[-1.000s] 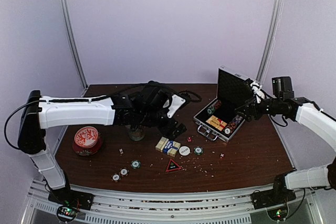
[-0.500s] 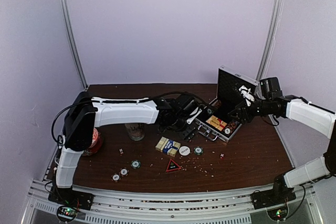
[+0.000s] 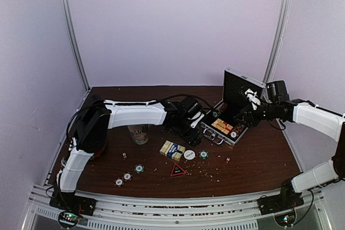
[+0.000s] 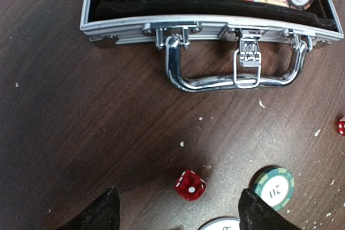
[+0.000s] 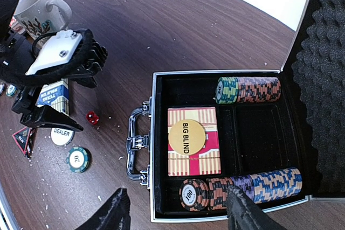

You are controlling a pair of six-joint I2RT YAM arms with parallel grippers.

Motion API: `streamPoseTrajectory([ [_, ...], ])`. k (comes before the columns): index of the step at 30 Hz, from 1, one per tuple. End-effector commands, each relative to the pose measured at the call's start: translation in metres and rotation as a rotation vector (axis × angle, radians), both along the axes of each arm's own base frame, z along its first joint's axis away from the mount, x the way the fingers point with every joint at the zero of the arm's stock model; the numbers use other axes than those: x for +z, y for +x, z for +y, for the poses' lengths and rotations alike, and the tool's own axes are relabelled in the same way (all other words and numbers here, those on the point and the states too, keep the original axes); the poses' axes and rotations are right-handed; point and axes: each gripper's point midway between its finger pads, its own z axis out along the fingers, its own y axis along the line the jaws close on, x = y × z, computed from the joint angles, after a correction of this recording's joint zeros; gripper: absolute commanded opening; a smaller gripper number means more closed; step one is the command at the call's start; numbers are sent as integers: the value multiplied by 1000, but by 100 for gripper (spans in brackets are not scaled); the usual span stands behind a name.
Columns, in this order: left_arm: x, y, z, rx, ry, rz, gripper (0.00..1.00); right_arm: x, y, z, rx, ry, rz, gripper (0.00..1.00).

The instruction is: Pack up texas hold em set

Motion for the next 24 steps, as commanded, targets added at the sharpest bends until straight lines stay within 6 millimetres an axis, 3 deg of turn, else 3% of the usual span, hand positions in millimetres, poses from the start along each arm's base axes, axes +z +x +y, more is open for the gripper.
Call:
streamPoseTrajectory([
  [1, 2, -6, -17, -33, -78, 71, 76, 1, 2, 0, 1, -14, -27, 61],
  [8, -1, -19, -27, -87, -120, 139, 67, 0, 2, -1, 0, -18, -27, 58],
  [24, -6, -24, -37, -114, -159, 166, 65, 1, 1, -3, -10, -25, -35, 57],
])
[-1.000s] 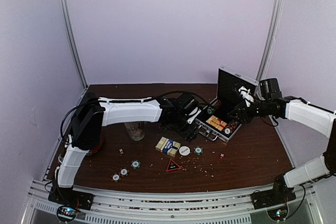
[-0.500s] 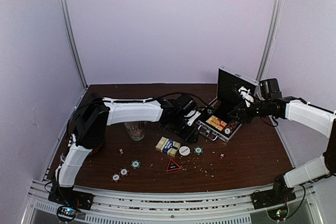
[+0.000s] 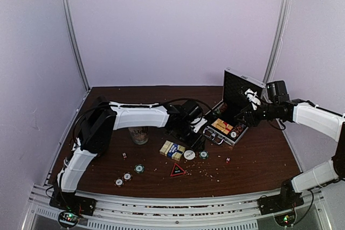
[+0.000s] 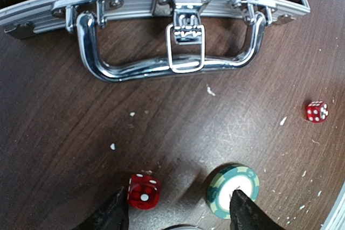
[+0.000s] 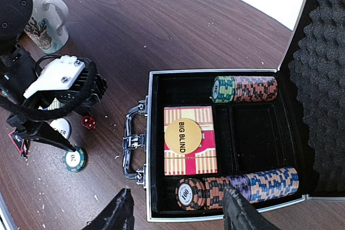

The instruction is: Pack up texas hold em set

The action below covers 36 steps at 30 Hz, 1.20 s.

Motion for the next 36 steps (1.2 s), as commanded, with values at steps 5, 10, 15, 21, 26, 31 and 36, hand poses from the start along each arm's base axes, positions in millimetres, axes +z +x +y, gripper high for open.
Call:
streamPoseTrajectory([
  [5, 13, 5, -24, -23, -108, -16, 66, 1, 0, -2, -7, -13, -26, 57],
  [10, 14, 0, -31, -41, -133, 2, 65, 1, 0, -2, -7, -14, -26, 56],
  [15, 14, -9, -36, -68, -142, 16, 65, 1, -1, -2, -7, -14, -26, 56],
  [21, 15, -25, -45, -108, -158, 40, 63, 2, -1, -2, -8, -15, -30, 56],
  [26, 13, -42, -50, -146, -166, 72, 61, 1, -1, -2, -9, -17, -28, 56],
  [31, 6, -52, -46, -161, -145, 88, 60, 2, -1, -3, -10, -17, -33, 56],
  [36, 4, -62, -44, -183, -141, 106, 59, 2, -2, -3, -11, -18, -35, 56],
])
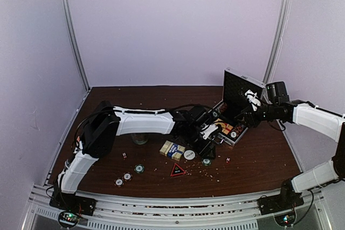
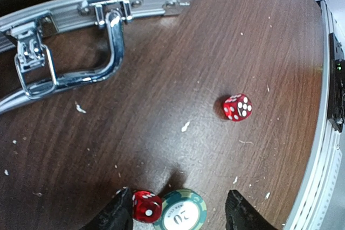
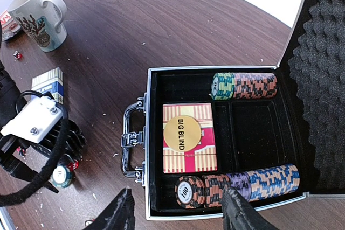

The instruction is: Pack up texas hold em set

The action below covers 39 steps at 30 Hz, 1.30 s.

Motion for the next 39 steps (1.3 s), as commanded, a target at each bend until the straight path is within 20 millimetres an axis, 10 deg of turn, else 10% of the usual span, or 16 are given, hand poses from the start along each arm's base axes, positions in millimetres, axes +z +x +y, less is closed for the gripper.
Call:
streamPoseTrajectory([
  [1, -8, -11, -1, -35, -7, 23, 59, 6, -1, -1, -4, -10, -36, 56],
  [7, -6, -15, -1, -42, -3, 18, 57, 35, 6, 4, -47, 80, -42, 55],
  [15, 23, 12, 16, 43, 42, -143, 64, 197, 30, 4, -199, 306, -118, 77],
  [21, 62, 80, 32, 273, 52, -300, 72, 288, 21, 1, -267, 472, -134, 86],
  [29, 84, 201, 41, 519, -66, -372, 71, 342, 25, -2, -317, 588, -135, 88],
  [39, 41, 216, 30, 491, -72, -364, 70, 347, 28, 14, -225, 692, -41, 85],
])
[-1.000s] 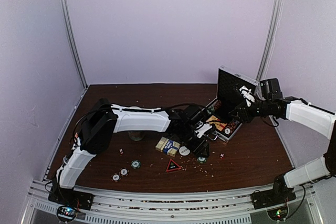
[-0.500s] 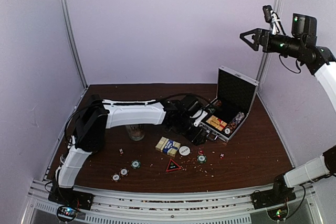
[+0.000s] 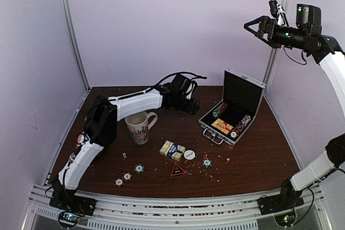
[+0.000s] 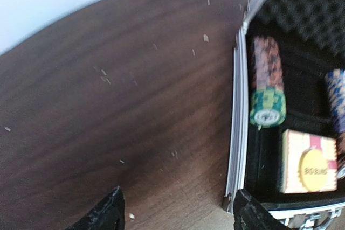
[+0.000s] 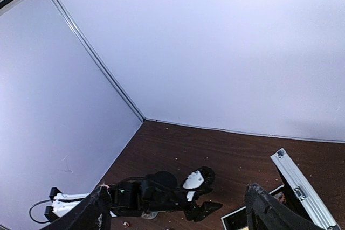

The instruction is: Pack up texas hold em set

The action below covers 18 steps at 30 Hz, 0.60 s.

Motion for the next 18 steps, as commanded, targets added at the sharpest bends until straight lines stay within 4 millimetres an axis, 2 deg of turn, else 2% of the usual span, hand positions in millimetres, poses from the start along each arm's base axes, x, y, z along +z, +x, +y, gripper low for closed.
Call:
streamPoseTrajectory([
  [1, -21, -19, -25, -72, -15, 24, 70, 5, -2, 7, 66, 79, 33, 85],
  [7, -26, -28, -29, -94, 6, 23, 69, 1, 4, -4, 77, 153, 68, 83],
  [12, -25, -29, -33, -88, -4, 21, 69, 1, -5, -1, 127, 198, 72, 83],
  [18, -22, -37, -41, -104, -1, 2, 69, -15, -8, 1, 160, 236, 96, 81],
])
